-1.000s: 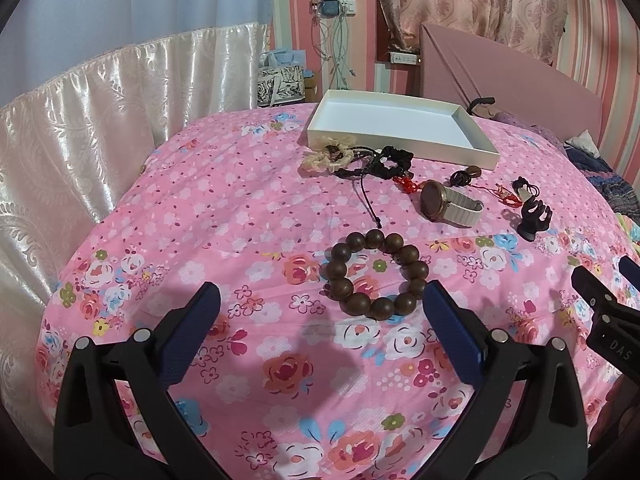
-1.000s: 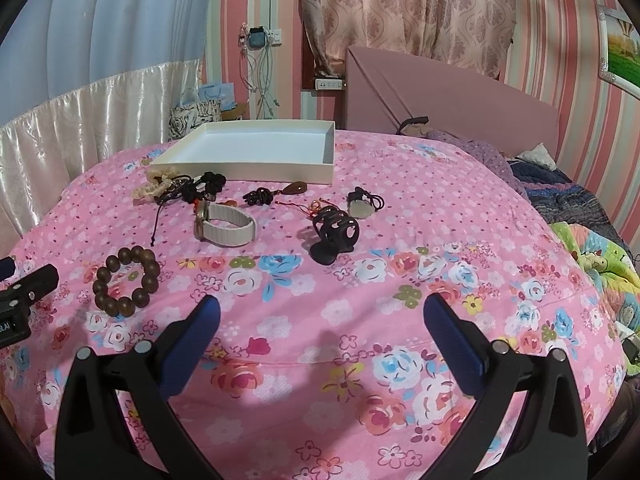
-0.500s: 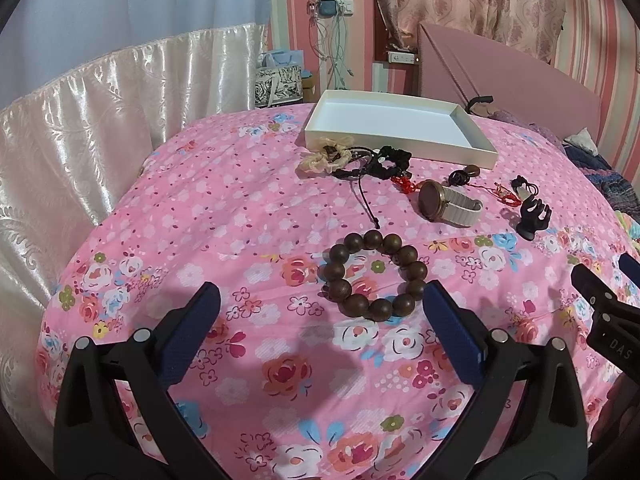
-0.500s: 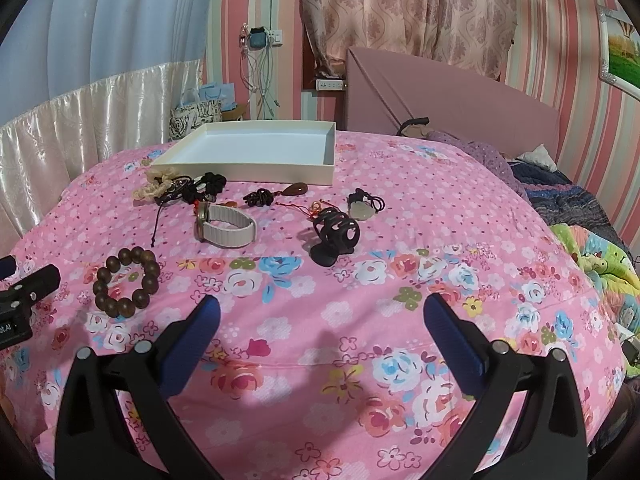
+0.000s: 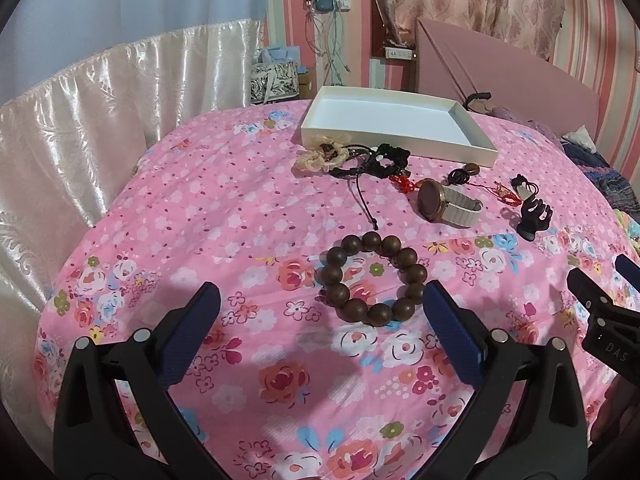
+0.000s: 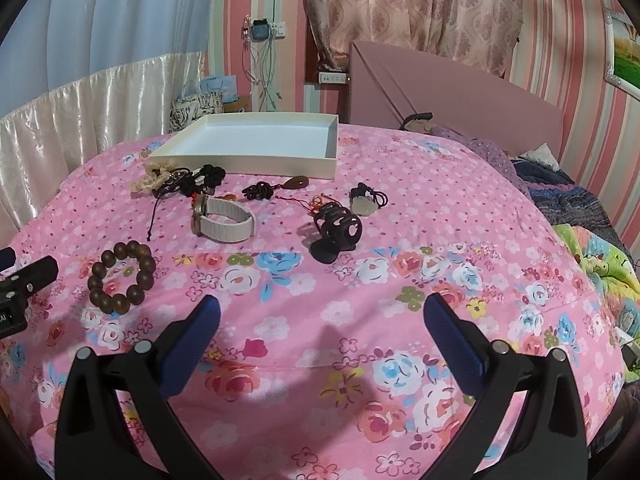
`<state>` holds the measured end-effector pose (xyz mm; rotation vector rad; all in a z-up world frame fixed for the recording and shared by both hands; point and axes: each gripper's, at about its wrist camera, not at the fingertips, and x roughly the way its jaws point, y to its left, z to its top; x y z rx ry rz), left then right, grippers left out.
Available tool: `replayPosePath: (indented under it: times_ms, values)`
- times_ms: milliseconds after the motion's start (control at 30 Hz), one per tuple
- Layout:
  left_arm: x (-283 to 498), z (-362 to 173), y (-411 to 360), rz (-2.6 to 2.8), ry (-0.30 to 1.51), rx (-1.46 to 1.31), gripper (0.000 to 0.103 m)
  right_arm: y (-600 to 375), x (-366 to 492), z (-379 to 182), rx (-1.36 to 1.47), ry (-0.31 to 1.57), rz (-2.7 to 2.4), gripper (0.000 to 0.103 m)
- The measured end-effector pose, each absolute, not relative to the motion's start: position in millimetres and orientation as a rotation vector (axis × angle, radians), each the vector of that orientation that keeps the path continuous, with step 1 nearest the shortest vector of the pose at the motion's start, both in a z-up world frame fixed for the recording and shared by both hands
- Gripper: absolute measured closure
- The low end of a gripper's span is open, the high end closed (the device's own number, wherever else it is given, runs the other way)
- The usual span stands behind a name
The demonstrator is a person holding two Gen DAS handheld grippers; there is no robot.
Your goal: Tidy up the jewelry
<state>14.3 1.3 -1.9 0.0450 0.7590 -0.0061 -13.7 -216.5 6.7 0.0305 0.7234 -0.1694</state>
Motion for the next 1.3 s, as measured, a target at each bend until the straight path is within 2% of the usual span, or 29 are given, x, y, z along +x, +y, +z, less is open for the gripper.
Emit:
replayPosePath:
  times_ms: [600, 1300]
  values:
    - [27, -7, -1, -0.05, 0.788, 0.052, 0.003, -214, -8, 17, -0.074, 0.721, -0.188, 0.002]
    - [60, -6, 2, -0.1, 0.82, 0.014, 0.003, -226, 32, 8, 0.014, 0.845, -0.036, 0.002]
